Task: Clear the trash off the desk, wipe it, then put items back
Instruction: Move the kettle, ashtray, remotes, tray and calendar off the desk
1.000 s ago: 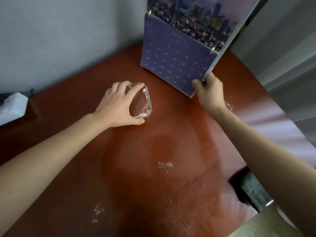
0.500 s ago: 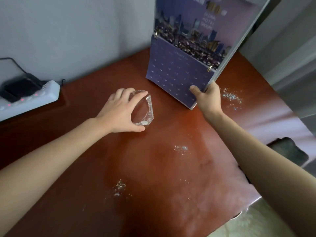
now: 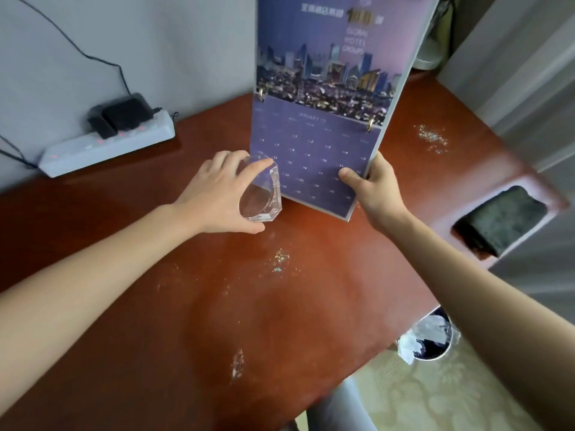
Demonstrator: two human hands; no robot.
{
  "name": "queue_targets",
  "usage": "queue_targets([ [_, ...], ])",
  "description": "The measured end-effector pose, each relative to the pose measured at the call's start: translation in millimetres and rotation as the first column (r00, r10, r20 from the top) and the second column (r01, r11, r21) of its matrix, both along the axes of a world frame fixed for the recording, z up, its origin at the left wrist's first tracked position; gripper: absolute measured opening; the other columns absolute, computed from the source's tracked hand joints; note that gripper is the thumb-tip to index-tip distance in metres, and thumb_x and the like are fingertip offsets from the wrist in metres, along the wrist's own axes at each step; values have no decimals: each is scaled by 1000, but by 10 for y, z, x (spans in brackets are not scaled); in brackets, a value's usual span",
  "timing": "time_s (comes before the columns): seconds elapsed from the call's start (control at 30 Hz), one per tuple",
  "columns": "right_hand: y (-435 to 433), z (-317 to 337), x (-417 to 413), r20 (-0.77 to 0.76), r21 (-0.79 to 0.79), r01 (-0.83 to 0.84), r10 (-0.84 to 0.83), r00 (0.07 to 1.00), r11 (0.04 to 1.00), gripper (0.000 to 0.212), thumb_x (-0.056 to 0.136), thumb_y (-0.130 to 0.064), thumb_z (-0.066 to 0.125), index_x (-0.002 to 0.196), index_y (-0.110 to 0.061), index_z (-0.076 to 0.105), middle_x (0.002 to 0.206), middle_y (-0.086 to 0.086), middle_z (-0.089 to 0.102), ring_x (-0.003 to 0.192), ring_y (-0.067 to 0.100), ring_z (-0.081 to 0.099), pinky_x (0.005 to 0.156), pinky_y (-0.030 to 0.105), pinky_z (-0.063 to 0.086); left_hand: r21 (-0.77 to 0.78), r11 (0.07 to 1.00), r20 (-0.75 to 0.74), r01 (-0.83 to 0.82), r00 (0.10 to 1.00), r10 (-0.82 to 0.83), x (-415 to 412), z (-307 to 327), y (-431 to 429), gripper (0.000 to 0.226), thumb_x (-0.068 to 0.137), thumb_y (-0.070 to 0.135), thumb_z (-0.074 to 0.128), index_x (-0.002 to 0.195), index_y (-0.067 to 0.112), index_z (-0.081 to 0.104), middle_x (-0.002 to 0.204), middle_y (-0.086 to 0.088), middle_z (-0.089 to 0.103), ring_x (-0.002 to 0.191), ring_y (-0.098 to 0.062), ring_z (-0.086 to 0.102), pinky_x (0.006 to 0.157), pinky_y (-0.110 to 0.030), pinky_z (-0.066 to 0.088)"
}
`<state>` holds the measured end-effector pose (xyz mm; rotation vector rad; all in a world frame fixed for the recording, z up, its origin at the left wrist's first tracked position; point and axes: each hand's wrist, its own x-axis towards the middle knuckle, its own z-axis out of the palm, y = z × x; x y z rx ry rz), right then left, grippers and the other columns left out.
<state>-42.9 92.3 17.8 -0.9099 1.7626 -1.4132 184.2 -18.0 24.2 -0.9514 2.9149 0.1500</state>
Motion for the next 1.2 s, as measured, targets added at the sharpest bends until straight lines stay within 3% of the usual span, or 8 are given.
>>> queue_targets([
  [0.27, 468, 122, 1039, -35, 14, -59, 59, 998, 998, 32, 86, 2, 60, 102, -24, 53, 100, -7, 63, 90, 9, 61, 82, 25, 52, -26, 999, 61, 22, 998, -21, 1110, 87, 465, 106, 58, 69, 65, 146, 26, 23, 138, -10, 36, 125, -31, 33, 101, -45, 33],
  [0.53, 448, 110, 1640, -124, 86, -227, 236, 964, 970, 26, 85, 1, 62, 105, -14, 54, 100, 5, 62, 90, 11, 56, 77, 19, 48, 22, 993, 88, -112, 990, 110, 1836, 65, 736, 108, 55, 73, 57, 147, 31, 18, 141, -6, 32, 128, -27, 27, 103, -41, 30],
  [0.63, 475, 112, 1922, -110, 98, -261, 271, 956, 960, 28, 85, 3, 61, 105, -14, 54, 98, 2, 62, 86, 7, 56, 76, 16, 48, 32, 991, 97, -132, 987, 129, 2137, 49, 818, 107, 53, 76, 49, 146, 32, 19, 141, -6, 32, 128, -26, 27, 103, -43, 30],
  [0.87, 553, 140, 2628, -132, 130, -237, 254, 958, 963, 27, 85, 2, 61, 105, -15, 54, 101, 5, 64, 90, 12, 56, 78, 21, 48, 38, 995, 68, -98, 993, 95, 2903, 89, 818, 107, 52, 77, 43, 146, 32, 20, 140, -5, 34, 128, -25, 27, 104, -42, 30],
  [0.97, 667, 169, 3093, -121, 98, -173, 185, 975, 980, 30, 85, 4, 60, 103, -18, 54, 98, -2, 62, 86, 9, 58, 74, 15, 49, 35, 998, 50, -54, 997, 53, 3309, 95, 817, 106, 53, 76, 47, 145, 31, 22, 140, -6, 35, 128, -26, 28, 103, -43, 31],
  [1.13, 956, 205, 3858, -115, 96, -85, 96, 989, 992, 28, 85, 2, 60, 104, -19, 53, 104, 4, 64, 94, 18, 61, 79, 28, 51, 42, 999, 60, 22, 998, -24, 4026, 198, 986, 106, 53, 77, 43, 146, 33, 17, 143, -5, 31, 131, -26, 25, 106, -44, 29],
  [1.2, 1088, 205, 4088, -136, 132, -57, 75, 988, 990, 19, 85, -1, 61, 101, -9, 54, 105, 14, 65, 96, 27, 63, 81, 37, 54, 63, 997, 62, 49, 997, -53, 4260, 239, 1055, 107, 52, 78, 42, 146, 34, 16, 144, -4, 29, 132, -26, 23, 106, -44, 28],
])
